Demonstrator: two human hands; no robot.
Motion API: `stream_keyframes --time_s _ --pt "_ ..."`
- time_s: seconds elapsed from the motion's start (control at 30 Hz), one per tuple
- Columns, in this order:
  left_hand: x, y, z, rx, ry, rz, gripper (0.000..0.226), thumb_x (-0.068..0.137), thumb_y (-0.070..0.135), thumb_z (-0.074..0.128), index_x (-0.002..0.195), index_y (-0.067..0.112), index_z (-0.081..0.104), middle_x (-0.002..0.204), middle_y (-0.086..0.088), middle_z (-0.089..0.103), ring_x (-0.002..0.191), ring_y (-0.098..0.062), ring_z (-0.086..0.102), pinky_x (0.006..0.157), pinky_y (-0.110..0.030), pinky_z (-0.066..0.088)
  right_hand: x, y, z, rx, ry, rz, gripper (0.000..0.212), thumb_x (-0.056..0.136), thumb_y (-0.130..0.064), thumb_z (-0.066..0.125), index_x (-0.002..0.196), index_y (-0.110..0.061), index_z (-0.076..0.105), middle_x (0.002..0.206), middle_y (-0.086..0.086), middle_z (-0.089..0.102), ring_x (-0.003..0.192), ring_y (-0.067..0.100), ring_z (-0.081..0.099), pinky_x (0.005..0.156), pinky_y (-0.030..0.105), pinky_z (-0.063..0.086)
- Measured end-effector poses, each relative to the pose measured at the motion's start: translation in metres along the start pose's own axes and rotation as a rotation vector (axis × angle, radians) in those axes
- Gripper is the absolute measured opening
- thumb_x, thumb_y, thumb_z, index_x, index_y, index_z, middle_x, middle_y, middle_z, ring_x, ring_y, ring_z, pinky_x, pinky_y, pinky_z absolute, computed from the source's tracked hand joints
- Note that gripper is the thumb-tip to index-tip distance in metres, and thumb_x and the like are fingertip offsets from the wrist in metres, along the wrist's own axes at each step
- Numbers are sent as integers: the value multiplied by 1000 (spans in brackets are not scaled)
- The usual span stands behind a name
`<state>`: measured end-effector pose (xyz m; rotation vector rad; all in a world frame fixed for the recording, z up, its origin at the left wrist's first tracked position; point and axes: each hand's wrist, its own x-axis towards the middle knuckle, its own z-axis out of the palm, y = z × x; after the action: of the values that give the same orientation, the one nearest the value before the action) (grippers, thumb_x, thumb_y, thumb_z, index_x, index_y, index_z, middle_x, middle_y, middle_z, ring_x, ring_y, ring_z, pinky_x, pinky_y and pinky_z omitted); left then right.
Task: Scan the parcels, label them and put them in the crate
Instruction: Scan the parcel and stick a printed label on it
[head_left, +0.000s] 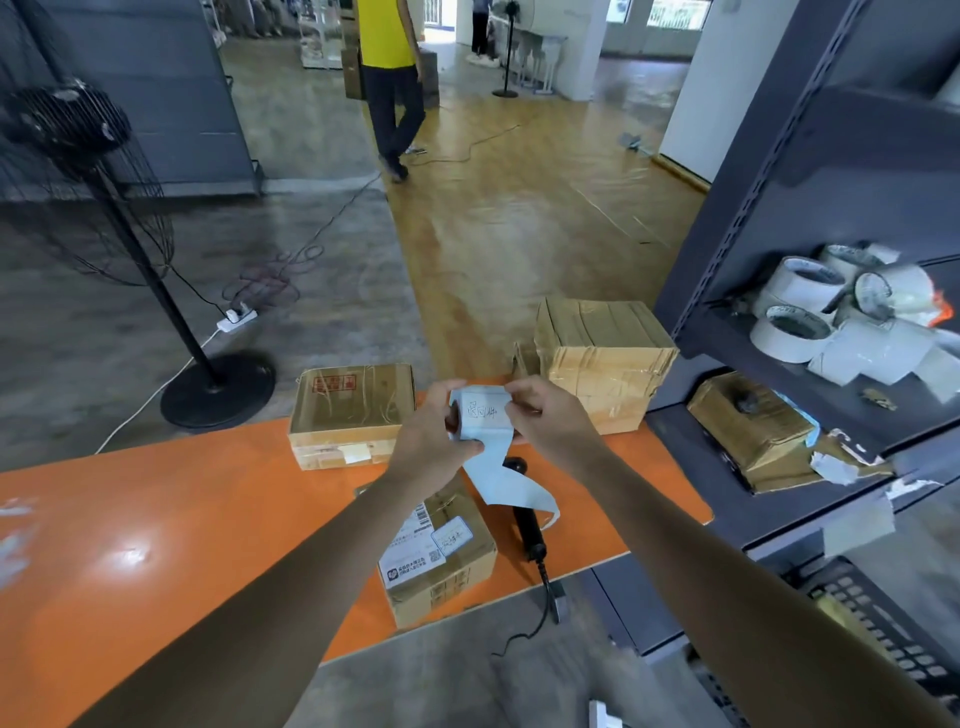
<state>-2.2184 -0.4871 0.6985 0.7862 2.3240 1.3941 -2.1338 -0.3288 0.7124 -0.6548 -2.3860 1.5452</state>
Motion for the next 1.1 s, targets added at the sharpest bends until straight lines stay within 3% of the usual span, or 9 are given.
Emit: stream_keyframes --time_s 0.13,0.27,0.43,0.57,0.67,0.77,0.97,1.1 --pt "-3 2 1 63 7 25 74 74 11 77 135 32 39 96 9 61 87 -5 59 56 -10 42 -2 -3 -1 -59 37 5 13 97 -17 56 110 -18 59 113 6 66 91 13 69 70 29 62" --pt "-7 7 3 112 7 58 74 76 10 76 137 29 39 94 8 57 88 -10 57 57 -5 43 -6 -4 -3 -86 32 2 24 98 -18 55 121 -11 58 117 9 65 95 19 69 73 33 62" --pt "-9 10 5 146 21 61 74 77 13 75 139 29 37 100 8 59 91 -12 60 56 -12 43 -10 -6 -4 -91 33 -11 25 98 -18 57 121 -8 58 117 11 66 95 20 69 75 37 62" --pt "-11 10 8 193 19 72 74 78 15 74 140 29 36 99 10 57 89 -12 60 59 -17 46 -10 -7 -3 -134 43 -5 20 98 -18 55 115 -8 57 108 12 67 86 22 71 71 41 62" --pt "-11 11 11 201 4 67 75 79 16 73 142 29 33 103 7 59 89 -12 60 58 -17 46 -12 -6 -3 -158 79 -24 7 99 -16 51 104 -16 55 92 10 67 79 26 71 69 48 60" --pt "-10 13 13 145 -14 13 77 79 15 74 142 29 32 106 5 61 85 -12 61 56 -16 42 -12 -4 -2 -202 88 -29 9 100 -17 47 96 -24 52 82 6 64 76 29 68 68 52 58" --pt "-7 13 11 54 -35 -88 65 75 12 76 125 32 39 99 -2 64 77 -11 61 54 -22 41 -11 2 3 -103 19 97 19 104 -26 37 89 -33 43 96 12 64 76 26 71 66 44 62" --pt "-7 10 11 10 -64 -136 55 76 13 74 112 35 38 90 -3 64 76 -16 64 56 -30 51 -11 4 5 -89 -11 106 20 105 -26 35 88 -33 42 100 12 64 82 26 71 69 42 62"
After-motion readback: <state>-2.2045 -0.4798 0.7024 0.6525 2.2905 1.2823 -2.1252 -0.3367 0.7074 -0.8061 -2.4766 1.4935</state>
